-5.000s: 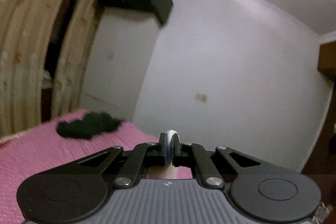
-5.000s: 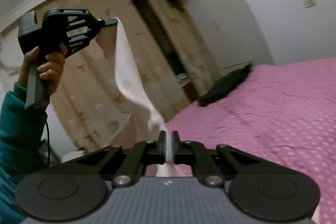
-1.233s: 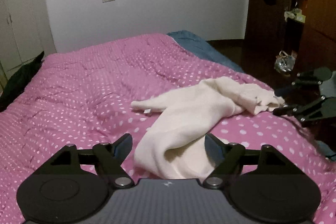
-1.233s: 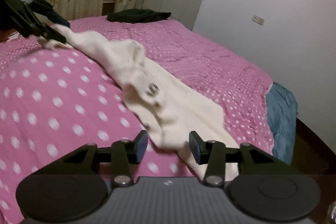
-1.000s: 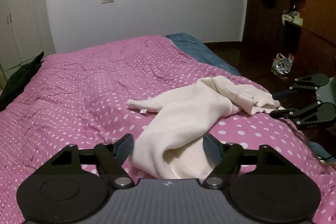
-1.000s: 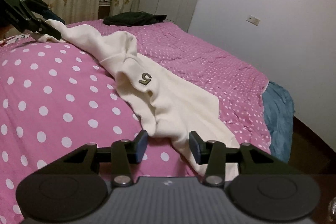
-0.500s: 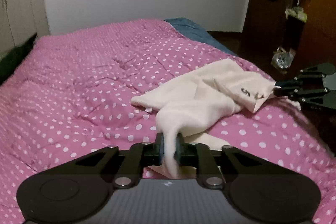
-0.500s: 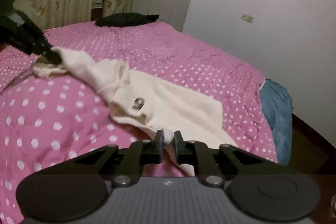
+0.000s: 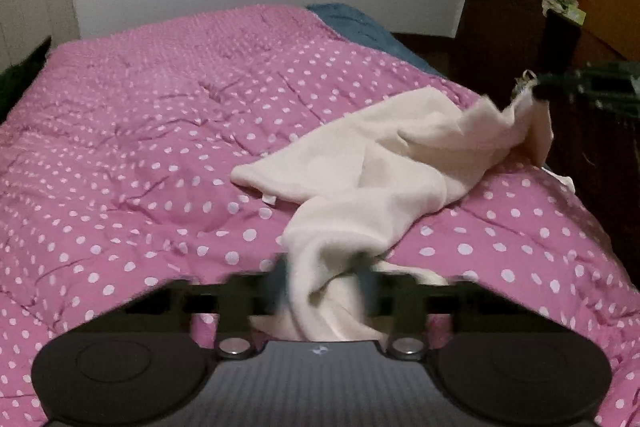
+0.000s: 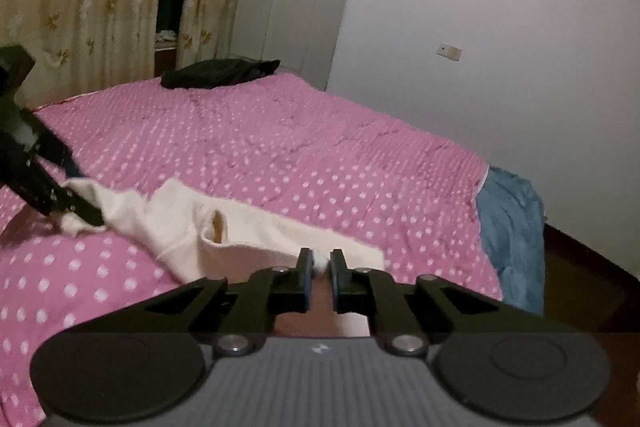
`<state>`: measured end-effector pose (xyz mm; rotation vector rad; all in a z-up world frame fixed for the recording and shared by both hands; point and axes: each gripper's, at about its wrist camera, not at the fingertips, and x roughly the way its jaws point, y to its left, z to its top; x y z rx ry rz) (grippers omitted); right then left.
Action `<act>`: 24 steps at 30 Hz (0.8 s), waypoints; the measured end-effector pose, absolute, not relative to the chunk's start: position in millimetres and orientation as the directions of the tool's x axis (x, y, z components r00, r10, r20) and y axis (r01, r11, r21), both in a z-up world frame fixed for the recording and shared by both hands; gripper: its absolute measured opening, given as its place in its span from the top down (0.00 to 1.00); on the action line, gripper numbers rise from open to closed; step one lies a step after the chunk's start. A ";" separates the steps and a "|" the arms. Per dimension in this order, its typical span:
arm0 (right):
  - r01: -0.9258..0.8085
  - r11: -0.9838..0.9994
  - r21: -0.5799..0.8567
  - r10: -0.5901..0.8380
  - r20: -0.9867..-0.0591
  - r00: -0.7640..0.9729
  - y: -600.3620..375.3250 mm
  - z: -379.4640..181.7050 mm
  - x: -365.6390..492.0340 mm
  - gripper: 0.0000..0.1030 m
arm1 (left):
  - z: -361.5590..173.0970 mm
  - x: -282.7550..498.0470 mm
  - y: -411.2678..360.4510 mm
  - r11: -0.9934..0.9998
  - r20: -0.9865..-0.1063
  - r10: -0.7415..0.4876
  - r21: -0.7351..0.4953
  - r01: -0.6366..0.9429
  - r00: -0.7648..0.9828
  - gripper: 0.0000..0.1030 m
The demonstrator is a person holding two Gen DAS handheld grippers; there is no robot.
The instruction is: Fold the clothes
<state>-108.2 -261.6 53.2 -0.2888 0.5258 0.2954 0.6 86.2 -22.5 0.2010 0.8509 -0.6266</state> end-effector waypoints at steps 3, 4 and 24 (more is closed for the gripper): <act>-0.327 0.925 -0.195 0.189 -0.509 0.840 -263.1 62.2 -92.7 0.98 | -14.0 6.8 88.1 0.812 -0.743 -0.398 -0.012 0.584 0.538 0.89; -0.318 0.928 -0.196 0.184 -0.501 0.846 -264.2 65.7 -87.0 0.98 | -9.4 8.6 88.9 0.815 -0.734 -0.384 0.015 0.579 0.561 0.89; -0.457 0.889 -0.015 0.330 -0.670 0.665 -269.6 44.5 -112.5 0.68 | -6.9 -48.5 149.5 0.731 -0.743 -0.305 0.219 0.647 0.596 0.86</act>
